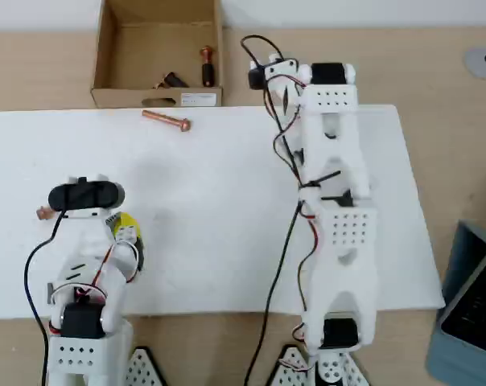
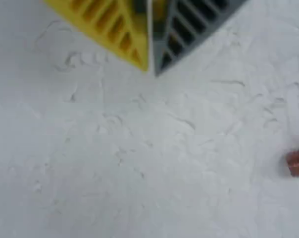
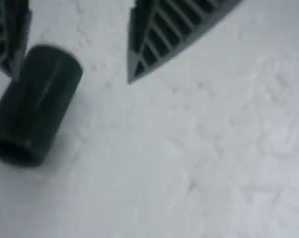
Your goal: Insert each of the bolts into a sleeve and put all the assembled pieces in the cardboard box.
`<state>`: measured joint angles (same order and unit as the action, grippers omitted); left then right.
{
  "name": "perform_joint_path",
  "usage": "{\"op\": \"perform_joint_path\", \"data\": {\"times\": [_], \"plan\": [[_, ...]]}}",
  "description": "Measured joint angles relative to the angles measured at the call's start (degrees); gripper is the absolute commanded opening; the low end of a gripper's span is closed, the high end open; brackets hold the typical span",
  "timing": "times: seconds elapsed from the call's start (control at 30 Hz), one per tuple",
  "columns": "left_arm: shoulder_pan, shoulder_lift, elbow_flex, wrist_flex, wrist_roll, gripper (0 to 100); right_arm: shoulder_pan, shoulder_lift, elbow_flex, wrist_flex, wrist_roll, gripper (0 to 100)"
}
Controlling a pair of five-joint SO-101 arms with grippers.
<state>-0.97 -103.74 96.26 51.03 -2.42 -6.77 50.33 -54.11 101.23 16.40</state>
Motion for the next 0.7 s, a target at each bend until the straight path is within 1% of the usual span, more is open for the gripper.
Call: {"op": "perform_joint_path", "data": {"times": [0.37,0.6,0.7], "plan": [[0.0,0.0,0.0,0.0,0.0,0,1.9,10.0,-8.4,0.0,0.0,15.7],[0.0,0.0,0.0,0.0,0.0,0,2.5,14.1,-14.2,0.1,0.0,2.7],[0.0,0.0,0.0,0.0,0.0,0,2.5,15.3,-16.2,0.1,0.0,1.0]]}}
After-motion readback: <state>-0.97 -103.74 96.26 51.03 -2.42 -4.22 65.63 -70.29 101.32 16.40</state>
